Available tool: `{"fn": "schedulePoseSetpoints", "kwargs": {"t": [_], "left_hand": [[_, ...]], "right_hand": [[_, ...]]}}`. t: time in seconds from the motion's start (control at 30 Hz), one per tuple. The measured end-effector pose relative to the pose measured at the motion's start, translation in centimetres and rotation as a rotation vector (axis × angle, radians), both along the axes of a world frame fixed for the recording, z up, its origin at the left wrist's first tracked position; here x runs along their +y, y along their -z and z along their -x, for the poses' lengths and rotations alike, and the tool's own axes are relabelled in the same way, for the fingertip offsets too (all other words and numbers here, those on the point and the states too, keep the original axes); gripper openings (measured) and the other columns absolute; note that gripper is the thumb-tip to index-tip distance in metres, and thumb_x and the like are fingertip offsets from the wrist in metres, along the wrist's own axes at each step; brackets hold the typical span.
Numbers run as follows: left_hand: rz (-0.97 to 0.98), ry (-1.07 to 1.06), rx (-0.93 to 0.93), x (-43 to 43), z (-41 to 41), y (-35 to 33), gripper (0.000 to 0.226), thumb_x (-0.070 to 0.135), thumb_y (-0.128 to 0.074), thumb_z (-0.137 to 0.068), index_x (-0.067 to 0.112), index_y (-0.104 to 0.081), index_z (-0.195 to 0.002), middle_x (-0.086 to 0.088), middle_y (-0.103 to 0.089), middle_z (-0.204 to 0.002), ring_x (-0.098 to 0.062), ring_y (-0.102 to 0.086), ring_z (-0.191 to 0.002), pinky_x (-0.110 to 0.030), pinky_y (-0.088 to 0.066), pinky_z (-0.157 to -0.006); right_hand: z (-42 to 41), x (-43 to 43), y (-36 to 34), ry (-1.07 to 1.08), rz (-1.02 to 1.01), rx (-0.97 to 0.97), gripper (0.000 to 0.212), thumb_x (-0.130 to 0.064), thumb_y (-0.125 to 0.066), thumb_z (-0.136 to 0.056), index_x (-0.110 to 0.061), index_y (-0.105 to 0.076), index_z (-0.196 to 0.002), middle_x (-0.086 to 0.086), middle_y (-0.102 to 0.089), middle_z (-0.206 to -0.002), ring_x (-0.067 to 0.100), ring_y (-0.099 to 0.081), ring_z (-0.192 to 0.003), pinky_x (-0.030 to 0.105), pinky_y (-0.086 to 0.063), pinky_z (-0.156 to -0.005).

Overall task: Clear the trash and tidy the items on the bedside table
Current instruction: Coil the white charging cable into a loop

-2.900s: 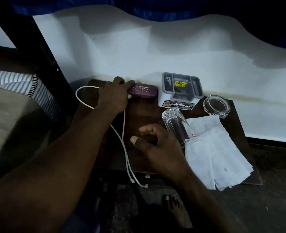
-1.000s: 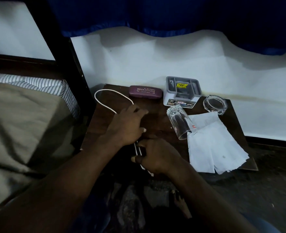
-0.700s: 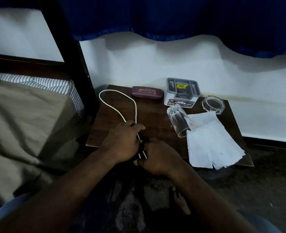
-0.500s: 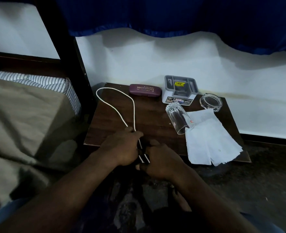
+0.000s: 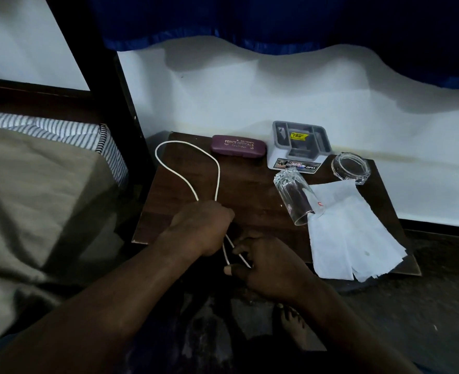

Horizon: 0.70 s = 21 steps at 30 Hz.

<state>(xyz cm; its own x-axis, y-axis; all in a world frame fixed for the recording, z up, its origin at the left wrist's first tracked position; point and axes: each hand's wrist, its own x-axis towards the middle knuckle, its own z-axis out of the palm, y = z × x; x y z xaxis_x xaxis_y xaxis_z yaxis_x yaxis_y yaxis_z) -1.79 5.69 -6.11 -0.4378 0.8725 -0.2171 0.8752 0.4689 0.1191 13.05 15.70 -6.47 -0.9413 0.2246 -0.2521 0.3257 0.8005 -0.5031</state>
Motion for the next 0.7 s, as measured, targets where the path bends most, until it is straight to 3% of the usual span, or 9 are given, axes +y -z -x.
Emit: {"fn": "schedulePoseSetpoints", "kwargs": {"t": [0.1, 0.23, 0.37, 0.5, 0.63, 0.7], "left_hand": [[-0.03, -0.003, -0.031, 0.4, 0.4, -0.1, 0.018, 0.02, -0.061, -0.085, 0.028, -0.06, -0.101, -0.003, -0.064, -0.106, -0.03, -0.065, -0.102, -0.036, -0.046, -0.072], [-0.217, -0.065, -0.09, 1.0, 1.4, -1.2, 0.015, 0.038, -0.066, -0.084, 0.033, -0.067, -0.098, 0.003, -0.069, -0.098, -0.025, -0.067, -0.097, -0.033, -0.05, -0.071], [-0.434, -0.122, -0.104, 1.5, 1.8, -2.0, 0.018, 0.045, -0.067, -0.089, 0.028, -0.074, -0.092, 0.002, -0.069, -0.092, -0.024, -0.066, -0.093, -0.036, -0.052, -0.075], [-0.681, -0.221, -0.124, 2.3, 2.5, -3.0, 0.02, 0.045, -0.072, -0.089, 0.027, -0.079, -0.095, 0.004, -0.072, -0.091, -0.017, -0.066, -0.089, -0.036, -0.051, -0.078], [-0.791, -0.337, -0.163, 2.8, 3.1, -3.8, 0.017, 0.045, -0.072, -0.088, 0.033, -0.079, -0.099, 0.009, -0.075, -0.098, -0.009, -0.066, -0.087, -0.027, -0.049, -0.077], [-0.79, -0.328, -0.2, 3.0, 3.0, -3.9, 0.017, 0.043, -0.073, -0.089, 0.034, -0.079, -0.101, 0.01, -0.075, -0.099, -0.008, -0.066, -0.089, -0.027, -0.05, -0.081]], "right_hand": [[0.2, 0.4, -0.3, 0.052, 0.005, 0.025, 0.029, -0.048, -0.077, -0.084, -0.025, -0.068, -0.098, -0.007, -0.07, -0.101, 0.015, -0.067, -0.091, 0.033, -0.053, -0.079], [0.7, 1.8, -1.4, 0.226, -0.01, 0.09, 0.031, -0.051, -0.073, -0.078, -0.033, -0.053, -0.092, -0.011, -0.07, -0.088, 0.014, -0.068, -0.084, 0.034, -0.053, -0.074], [1.1, 3.4, -2.0, 0.368, 0.008, 0.264, 0.016, -0.032, -0.073, -0.079, -0.03, -0.059, -0.087, -0.014, -0.07, -0.077, 0.006, -0.067, -0.074, 0.038, -0.056, -0.072], [1.5, 3.9, -2.0, 0.463, 0.009, 0.408, 0.019, -0.015, -0.075, -0.082, -0.03, -0.066, -0.09, -0.017, -0.073, -0.081, 0.001, -0.07, -0.078, 0.036, -0.058, -0.078], [2.1, 4.4, -2.9, 0.534, 0.217, 0.504, 0.018, -0.008, -0.076, -0.088, -0.025, -0.074, -0.092, -0.012, -0.076, -0.082, 0.003, -0.072, -0.08, 0.029, -0.056, -0.081], [2.3, 4.7, -3.3, 0.585, 0.433, 0.48, 0.018, -0.003, -0.074, -0.09, -0.02, -0.075, -0.097, -0.003, -0.076, -0.084, 0.007, -0.072, -0.081, 0.028, -0.056, -0.079]]}}
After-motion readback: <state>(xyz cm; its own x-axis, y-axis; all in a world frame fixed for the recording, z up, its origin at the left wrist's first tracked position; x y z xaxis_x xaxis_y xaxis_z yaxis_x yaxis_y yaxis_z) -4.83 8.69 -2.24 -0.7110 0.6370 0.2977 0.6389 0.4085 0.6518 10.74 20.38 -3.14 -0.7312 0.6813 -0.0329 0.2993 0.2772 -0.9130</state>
